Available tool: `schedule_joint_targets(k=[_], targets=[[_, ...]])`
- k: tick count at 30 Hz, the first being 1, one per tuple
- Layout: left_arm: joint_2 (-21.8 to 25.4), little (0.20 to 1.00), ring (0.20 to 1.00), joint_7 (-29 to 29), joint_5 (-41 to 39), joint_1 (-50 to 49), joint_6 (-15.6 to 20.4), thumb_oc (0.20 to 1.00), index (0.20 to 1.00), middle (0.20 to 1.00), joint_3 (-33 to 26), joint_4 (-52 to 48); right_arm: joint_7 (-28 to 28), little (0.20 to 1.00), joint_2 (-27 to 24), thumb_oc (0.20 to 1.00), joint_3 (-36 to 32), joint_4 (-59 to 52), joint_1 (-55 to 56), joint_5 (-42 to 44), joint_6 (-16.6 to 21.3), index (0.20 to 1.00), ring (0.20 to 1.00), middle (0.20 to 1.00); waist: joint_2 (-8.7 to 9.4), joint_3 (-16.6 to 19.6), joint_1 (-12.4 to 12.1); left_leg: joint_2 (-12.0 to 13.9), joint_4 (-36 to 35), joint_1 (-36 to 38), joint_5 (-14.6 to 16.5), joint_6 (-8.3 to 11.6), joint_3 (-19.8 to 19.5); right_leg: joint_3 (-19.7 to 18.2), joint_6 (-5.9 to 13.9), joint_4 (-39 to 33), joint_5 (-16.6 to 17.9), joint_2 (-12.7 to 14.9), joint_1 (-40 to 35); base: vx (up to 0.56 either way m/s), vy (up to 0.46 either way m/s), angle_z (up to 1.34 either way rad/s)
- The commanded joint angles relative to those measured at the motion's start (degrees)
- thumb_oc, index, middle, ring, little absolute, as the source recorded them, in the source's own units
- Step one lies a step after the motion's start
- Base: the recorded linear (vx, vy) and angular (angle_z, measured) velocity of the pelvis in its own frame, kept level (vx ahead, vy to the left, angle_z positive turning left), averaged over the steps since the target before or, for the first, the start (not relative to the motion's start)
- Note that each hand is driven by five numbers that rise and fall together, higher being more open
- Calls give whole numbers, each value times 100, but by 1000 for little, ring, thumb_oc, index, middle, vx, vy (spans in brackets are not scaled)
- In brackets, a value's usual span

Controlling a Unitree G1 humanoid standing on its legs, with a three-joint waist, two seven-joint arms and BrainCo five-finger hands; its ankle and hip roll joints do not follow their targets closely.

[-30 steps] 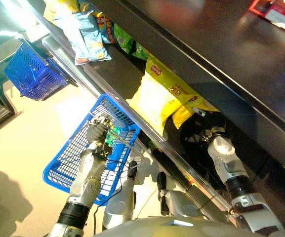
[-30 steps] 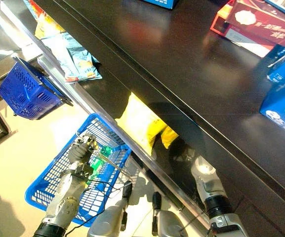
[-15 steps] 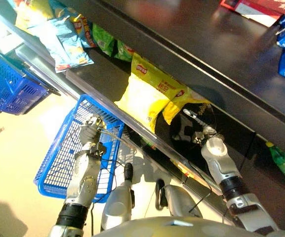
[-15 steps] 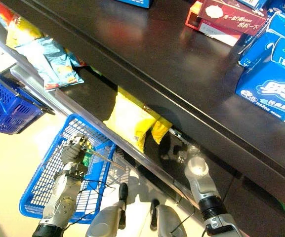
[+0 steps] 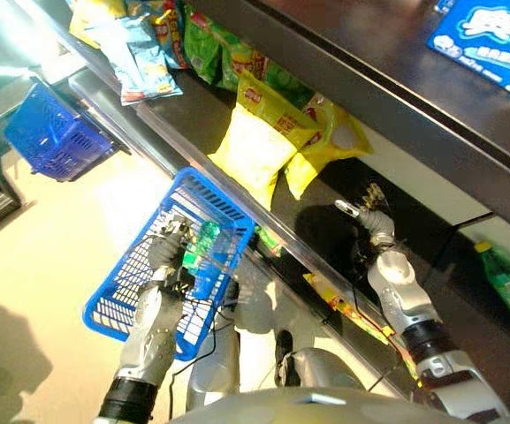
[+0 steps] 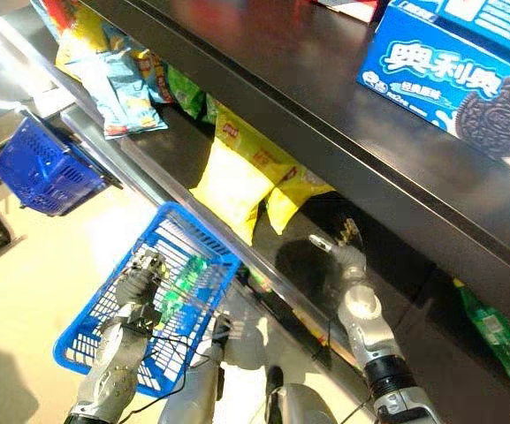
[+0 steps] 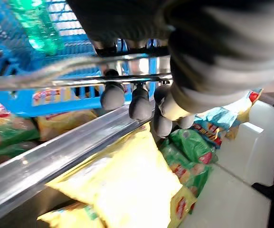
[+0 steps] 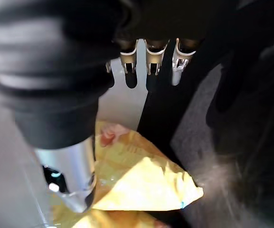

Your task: Pick up the snacks into the basket

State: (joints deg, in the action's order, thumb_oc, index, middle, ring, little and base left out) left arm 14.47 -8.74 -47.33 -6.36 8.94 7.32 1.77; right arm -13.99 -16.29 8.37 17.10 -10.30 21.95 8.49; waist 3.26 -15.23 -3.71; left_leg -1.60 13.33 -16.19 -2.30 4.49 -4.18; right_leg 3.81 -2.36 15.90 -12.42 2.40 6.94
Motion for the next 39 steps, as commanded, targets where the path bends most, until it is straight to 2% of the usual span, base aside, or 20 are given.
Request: schedule_joint_targets(k=[1, 2, 3, 4, 6, 11, 17, 29, 32, 38, 39], targets=[[-93, 200, 200, 606, 139, 770, 667, 200, 200, 200, -142, -1183, 104, 1000, -21, 1000, -119, -235, -90, -14, 345, 1000, 1000, 1000, 51, 499, 350, -76, 30, 792, 813, -236, 51, -167, 651, -1178, 910, -7, -380, -21, 224, -1], [-87, 200, 200, 596, 157, 764, 649, 200, 200, 200, -115, -1157, 64, 1000, -10, 1000, -113, -213, -78, -23, 321, 1000, 1000, 1000, -113, 636, 423, 99, -732, 1175, 579, -252, 72, -112, 712, -1149, 909, -86, -375, 3, 126, 27], [-87, 200, 200, 596, 157, 764, 649, 200, 200, 200, -115, -1157, 63, 1000, -10, 1000, -113, -213, -78, -23, 321, 1000, 1000, 1000, -112, 632, 422, 99, -742, 1185, 574, -252, 73, -113, 712, -1149, 909, -85, -380, -58, 231, 27], [-61, 200, 200, 578, 174, 829, 624, 200, 200, 200, -80, -1152, 46, 1000, 2, 1000, -202, -335, -16, 2, 353, 1000, 1000, 1000, -152, 652, 490, 124, -1179, 1281, 437, -261, 59, -58, 770, -1033, 927, -34, -315, -101, 158, 19], [1, 200, 200, 561, 173, 860, 620, 200, 200, 200, -43, -1147, 10, 1000, 13, 1000, -203, -490, -28, -33, 347, 1000, 1000, 1000, -137, 627, 505, 40, -1316, 1303, 392, -299, -26, -38, 842, -952, 979, 39, -221, -99, 199, 32], [18, 200, 200, 552, 189, 689, 617, 200, 200, 200, -161, -1217, 224, 1000, 103, 1000, -56, -858, 1, -105, 397, 1000, 1000, 1000, -61, 622, 436, -100, -1249, 1251, 451, -415, 19, -98, 948, -999, 1070, 200, -213, -31, 131, 12], [105, 200, 200, 559, 196, 747, 644, 200, 200, 200, -230, -1150, 688, 1000, 212, 1000, 459, -913, -277, 276, 421, 1000, 1000, 1000, 82, 529, 251, -211, -1203, 1115, 469, -517, 59, -177, 1045, -890, 1154, 324, -57, -27, 100, -6], [129, 200, 200, 475, 162, 732, 666, 200, 200, 200, -137, -1313, 333, 1000, 362, 1000, 518, -327, -966, 475, 351, 1000, 1000, 1000, 137, 426, -70, -356, -1047, 934, 514, -551, -119, -24, 1065, -1028, 1211, 447, -143, 23, 11, 11], [147, 200, 200, 442, 97, 708, 672, 200, 200, 200, -81, -1360, 198, 1000, 435, 1000, 492, 94, -1192, 563, 321, 1000, 1000, 1000, 137, 399, -155, -369, -1036, 885, 511, -553, -161, 39, 1068, -1074, 1235, 464, -142, 10, -7, 15], [307, 200, 200, 477, -112, 676, 668, 200, 200, 200, 89, -1592, -166, 1000, 610, 1000, 424, 1913, -2250, 832, 157, 1000, 1000, 1000, 113, 298, -425, -387, -1004, 758, 498, -549, -267, 127, 1058, -1128, 1261, 468, -98, 1, -14, 8], [307, 200, 200, 477, -112, 677, 668, 200, 200, 200, 89, -1591, -165, 1000, 610, 1000, 424, 1915, -2252, 833, 157, 1000, 1000, 1000, 113, 297, -425, -387, -1004, 757, 499, -549, -266, 126, 1058, -1128, 1261, 468, -97, -17, -30, 13]])
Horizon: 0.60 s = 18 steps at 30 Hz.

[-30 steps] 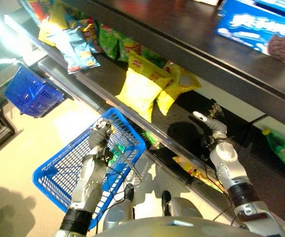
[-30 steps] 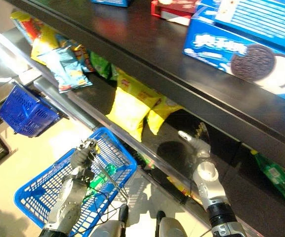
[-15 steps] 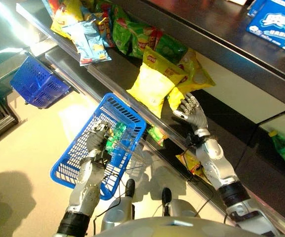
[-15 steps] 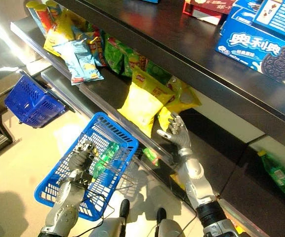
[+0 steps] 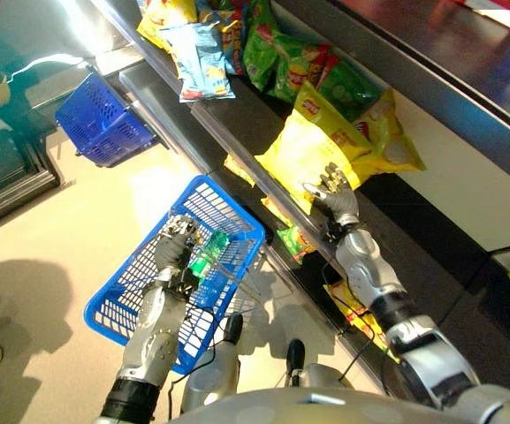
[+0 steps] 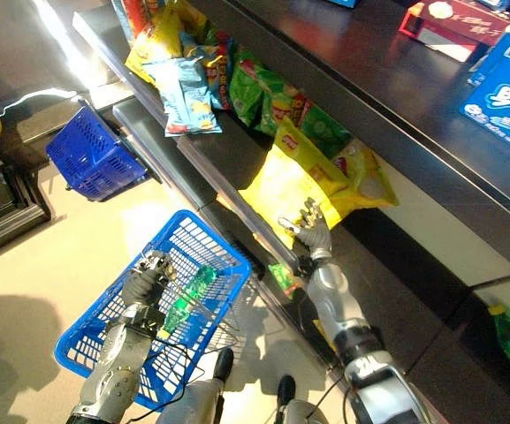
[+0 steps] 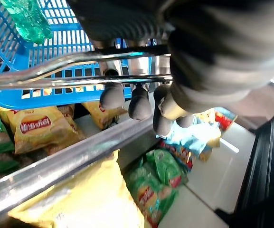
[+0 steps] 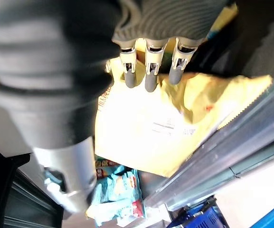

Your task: Pick up the snacks into the basket

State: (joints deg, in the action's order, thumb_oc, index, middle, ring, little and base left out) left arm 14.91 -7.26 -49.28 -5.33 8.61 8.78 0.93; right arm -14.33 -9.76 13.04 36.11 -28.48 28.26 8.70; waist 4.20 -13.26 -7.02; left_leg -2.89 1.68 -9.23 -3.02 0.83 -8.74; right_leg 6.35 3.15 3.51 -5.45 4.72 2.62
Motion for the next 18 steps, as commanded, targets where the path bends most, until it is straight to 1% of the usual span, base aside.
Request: schedule_joint_targets(k=[1, 3, 4, 5, 6, 9, 13, 18], targets=[[302, 200, 200, 351, 6, 568, 692, 200, 200, 200, 5, -1541, -162, 1000, -36, 1000, -93, 559, -809, 350, 81, 1000, 1000, 1000, 22, 50, -173, -269, 200, 9, 575, -176, 166, -102, 493, 102, 566, 230, 352, -16, -31, 14], [340, 200, 200, 367, -40, 596, 707, 200, 200, 200, 56, -1579, -231, 1000, -58, 1000, -221, 1081, -1144, 557, 51, 1000, 1000, 1000, 24, -22, -238, -275, 258, -58, 582, -168, 137, -65, 489, 112, 570, 227, 392, -21, -33, 10], [343, 200, 200, 367, -41, 604, 707, 200, 200, 200, 57, -1580, -222, 1000, -61, 1000, -227, 1101, -1164, 564, 57, 1000, 1000, 1000, 25, -28, -239, -276, 266, -65, 585, -168, 136, -64, 488, 114, 569, 227, 396, -19, -28, 5], [379, 200, 200, 382, -83, 610, 697, 200, 200, 200, 108, -1594, -290, 1000, -98, 1000, -373, 1579, -1394, 732, 23, 1000, 1000, 1000, 5, -90, -296, -285, 306, -116, 582, -160, 92, -27, 482, 113, 567, 225, 412, -9, -15, 5], [382, 200, 200, 382, -84, 619, 697, 200, 200, 200, 109, -1594, -281, 1000, -102, 1000, -380, 1599, -1414, 739, 29, 1000, 1000, 1000, 6, -98, -298, -285, 312, -120, 585, -160, 90, -24, 481, 113, 566, 225, 412, -12, -22, 4], [421, 200, 200, 352, -142, 679, 739, 200, 200, 200, 181, -1610, -364, 1000, -177, 1000, -572, 2248, -1769, 913, -10, 1000, 1000, 1000, -36, -197, -393, -290, 333, -210, 555, -149, -1, 66, 476, 113, 565, 212, 433, -11, -29, 6], [445, 200, 200, 326, -148, 715, 766, 200, 200, 200, 221, -1613, -387, 1000, -219, 1000, -637, 2507, -1854, 933, -45, 1000, 1000, 1000, -61, -226, -443, -304, 312, -251, 524, -137, -102, 155, 471, 112, 551, 222, 447, 8, -30, 21], [459, 200, 200, 300, -160, 748, 821, 200, 200, 200, 288, -1649, -418, 1000, -291, 1000, -619, 2844, -2044, 724, -112, 1000, 1000, 1000, -126, -287, -508, -336, 309, -340, 495, -133, -216, 243, 463, 147, 532, 236, 508, 5, -11, 11]])
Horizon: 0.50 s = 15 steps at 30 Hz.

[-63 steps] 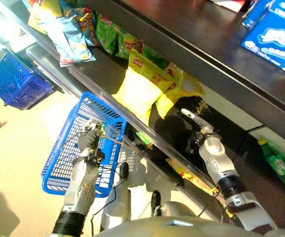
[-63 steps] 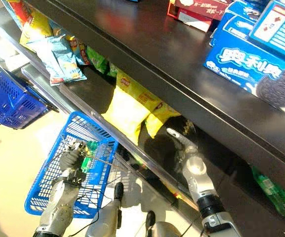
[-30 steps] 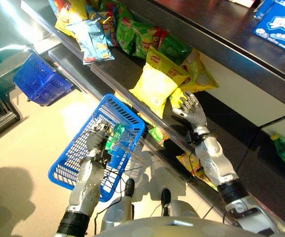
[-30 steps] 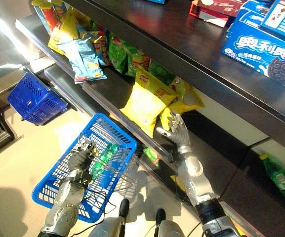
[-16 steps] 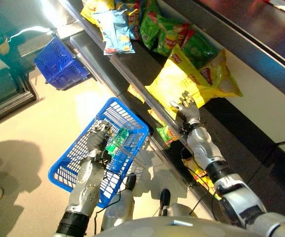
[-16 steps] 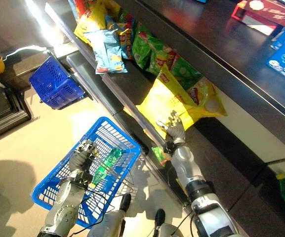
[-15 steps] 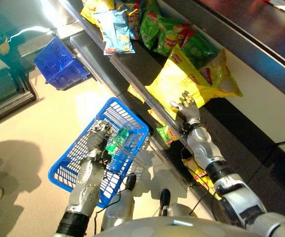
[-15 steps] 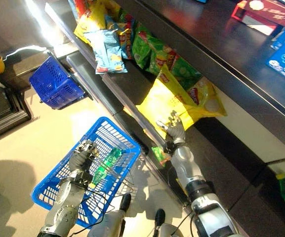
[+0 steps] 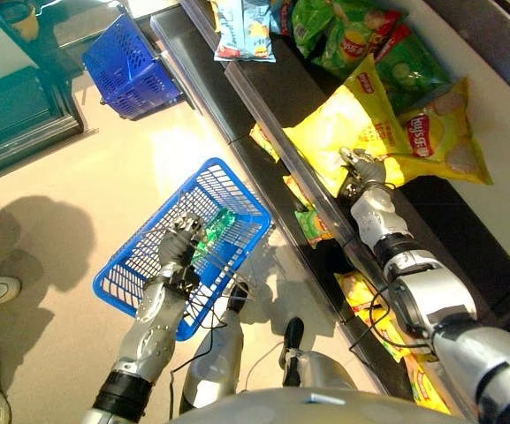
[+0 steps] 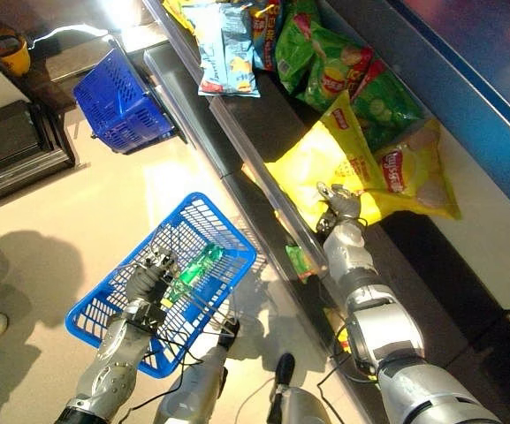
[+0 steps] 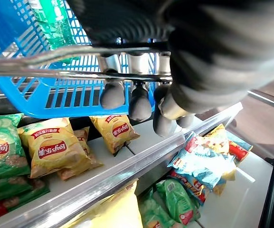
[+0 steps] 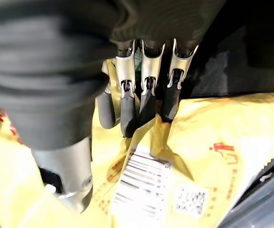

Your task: Pick up the snacks into the basket

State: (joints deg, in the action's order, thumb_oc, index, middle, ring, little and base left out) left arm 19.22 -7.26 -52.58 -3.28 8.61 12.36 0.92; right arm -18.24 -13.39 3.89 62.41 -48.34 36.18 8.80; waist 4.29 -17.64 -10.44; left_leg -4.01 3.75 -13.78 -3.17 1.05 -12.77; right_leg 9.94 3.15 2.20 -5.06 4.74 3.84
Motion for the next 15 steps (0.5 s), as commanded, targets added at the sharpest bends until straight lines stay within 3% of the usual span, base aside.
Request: schedule_joint_targets(k=[1, 3, 4, 6, 7, 11, 12, 14, 15], targets=[[42, 200, 200, 295, 173, 558, 834, 200, 200, 200, -50, -1660, -42, 1000, 62, 1000, 312, 234, -98, -98, -119, 1000, 1000, 1000, -144, 134, -167, -227, 103, 106, 506, -154, 174, -102, 459, 289, 488, 234, 400, 0, -5, 4], [53, 200, 200, 304, 175, 569, 828, 200, 200, 200, -13, -1670, -25, 1000, 24, 1000, 367, 304, -161, -229, -153, 1000, 1000, 1000, -153, 116, -178, -228, 103, 92, 495, -150, 143, -74, 459, 303, 480, 236, 418, 0, 0, 0], [69, 200, 200, 306, 176, 566, 827, 200, 200, 200, -3, -1674, -19, 853, -2, 853, 417, 330, -193, -319, -178, 853, 853, 853, -161, 120, -182, -230, 93, 93, 488, -149, 124, -66, 456, 307, 475, 237, 426, 0, 0, 0], [94, 200, 200, 299, 176, 580, 830, 200, 200, 200, 16, -1687, -18, 900, -65, 900, 514, 484, -289, -589, -286, 900, 900, 900, -169, 110, -179, -231, 90, 68, 478, -148, 108, -54, 458, 314, 473, 239, 448, -5, -9, 5], [100, 200, 200, 297, 182, 592, 821, 200, 200, 200, 38, -1678, -23, 1000, -96, 1000, 588, 584, -357, -788, -353, 1000, 1000, 1000, -172, 105, -187, -232, 92, 54, 473, -145, 108, -42, 460, 318, 474, 243, 462, -7, -9, 5], [132, 200, 200, 290, 198, 634, 825, 200, 200, 200, 90, -1715, -37, 1000, -246, 1000, 801, 861, -563, -1337, -515, 1000, 1000, 1000, -183, 78, -196, -227, 88, 28, 461, -147, 87, -8, 464, 334, 480, 248, 487, -2, -8, 7], [164, 200, 200, 295, 226, 663, 832, 200, 200, 200, 110, -1737, -143, 1000, -383, 1000, 1143, 911, -693, -2144, -645, 1000, 1000, 1000, -181, 48, -214, -216, 99, 24, 467, -135, 68, 9, 468, 350, 459, 246, 474, -5, -9, 10], [176, 200, 200, 289, 253, 678, 844, 200, 200, 200, 98, -1746, -166, 1000, -409, 1000, 1271, 786, -705, -2388, -628, 1000, 1000, 1000, -170, 61, -198, -220, 83, -4, 429, -133, 56, 23, 473, 332, 489, 251, 496, 1, 4, 9], [181, 200, 200, 333, 362, 702, 871, 200, 200, 200, 31, -1747, -257, 1000, -526, 1000, 1697, 229, -501, -3328, -645, 1000, 1000, 1000, -134, 77, -136, -217, 62, 11, 409, -127, 35, 36, 484, 337, 485, 250, 482, 26, 7, 4]])
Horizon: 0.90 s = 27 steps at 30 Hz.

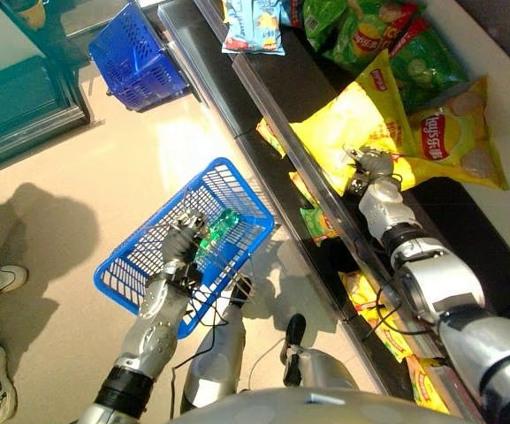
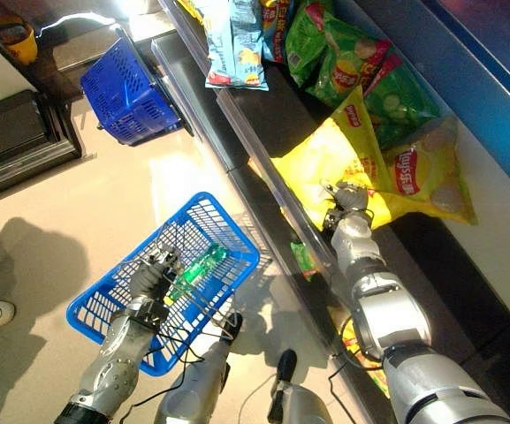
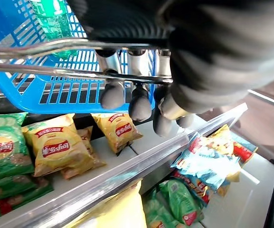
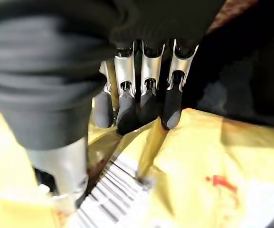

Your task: Pick up the snacks into the basket

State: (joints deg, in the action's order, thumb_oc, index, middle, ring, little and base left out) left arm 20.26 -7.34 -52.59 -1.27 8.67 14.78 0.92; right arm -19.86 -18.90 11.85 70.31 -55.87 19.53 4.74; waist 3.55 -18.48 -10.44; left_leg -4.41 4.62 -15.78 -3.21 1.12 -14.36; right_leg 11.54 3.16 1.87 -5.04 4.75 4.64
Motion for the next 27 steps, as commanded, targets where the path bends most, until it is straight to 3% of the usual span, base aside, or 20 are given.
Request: schedule_joint_targets(k=[1, 7, 12, 18, 27], targets=[[74, 200, 200, 384, 393, 511, 872, 200, 200, 200, -228, -1723, -52, 1000, -54, 1000, 1060, -853, 362, -2034, -235, 1000, 1000, 1000, -32, 181, -114, -171, -37, 226, 415, -134, 189, -120, 488, 372, 478, 251, 392, 49, 3, 2], [19, 200, 200, 603, 423, 587, 999, 200, 200, 200, -346, -1418, -68, 1000, -819, 1000, 1341, -1944, 1167, -3664, -210, 1000, 1000, 1000, 143, 434, 47, -187, -14, 418, 540, -170, 189, -125, 530, 516, 414, 320, 283, 52, 12, 3], [5, 200, 200, 698, 438, 590, 1031, 200, 200, 200, -398, -1234, -64, 1000, -1305, 1000, 1158, -2284, 1731, -4075, -132, 1000, 1000, 1000, 259, 583, 134, -166, -35, 622, 612, -185, 257, -174, 554, 554, 400, 310, 178, 29, 41, 0], [-31, 200, 200, 717, 452, 459, 1048, 200, 200, 200, -561, -1176, -17, 1000, -1481, 1000, 967, -2537, 2130, -4216, -69, 1000, 1000, 1000, 333, 773, 255, -114, -318, 830, 565, -213, 386, -286, 567, 488, 427, 262, 141, 3, 21, -7], [-143, 200, 200, 708, 457, 303, 1071, 200, 200, 200, -690, -1174, -32, 1000, -1240, 1000, 746, -2421, 2202, -4075, -53, 1000, 1000, 1000, 338, 879, 360, -106, -450, 1003, 576, -275, 527, -494, 577, 578, 426, 216, 209, 10, 24, -13]])
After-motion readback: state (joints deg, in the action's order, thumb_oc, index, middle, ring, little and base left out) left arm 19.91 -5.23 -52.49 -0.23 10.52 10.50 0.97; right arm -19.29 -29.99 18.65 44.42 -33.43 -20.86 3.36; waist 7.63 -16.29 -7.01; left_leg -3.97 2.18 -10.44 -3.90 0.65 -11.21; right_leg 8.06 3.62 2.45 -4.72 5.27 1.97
